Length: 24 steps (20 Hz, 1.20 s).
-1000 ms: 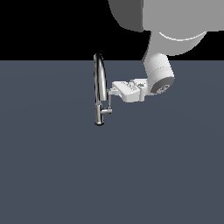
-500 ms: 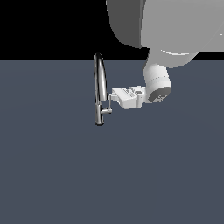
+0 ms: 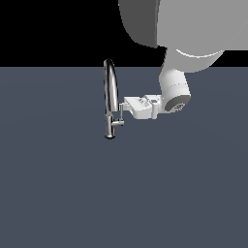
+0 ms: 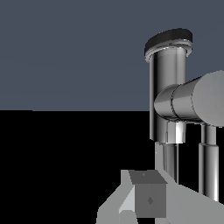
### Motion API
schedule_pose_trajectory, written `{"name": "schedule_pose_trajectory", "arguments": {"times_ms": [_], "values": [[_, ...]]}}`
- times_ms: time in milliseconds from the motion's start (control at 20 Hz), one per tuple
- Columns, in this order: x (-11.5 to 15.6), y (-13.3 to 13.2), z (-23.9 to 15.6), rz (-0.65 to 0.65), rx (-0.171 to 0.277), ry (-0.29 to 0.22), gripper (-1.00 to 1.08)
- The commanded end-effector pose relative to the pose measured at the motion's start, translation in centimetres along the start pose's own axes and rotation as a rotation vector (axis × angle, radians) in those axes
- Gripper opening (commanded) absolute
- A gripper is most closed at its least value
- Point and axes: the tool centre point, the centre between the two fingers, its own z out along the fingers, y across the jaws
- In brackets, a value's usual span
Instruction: Turn on the faucet by rotating a designated handle.
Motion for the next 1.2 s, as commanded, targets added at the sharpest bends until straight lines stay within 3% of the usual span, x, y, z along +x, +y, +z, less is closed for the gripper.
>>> {"name": "schedule_pose_trajectory", "arguments": {"times_ms": [0,1150], "values": [[-0.1,0.3,0.0,0.000,0.000,0.000,-1.00],[-1.1,4.5,0.0,0.000,0.000,0.000,-1.00]]}}
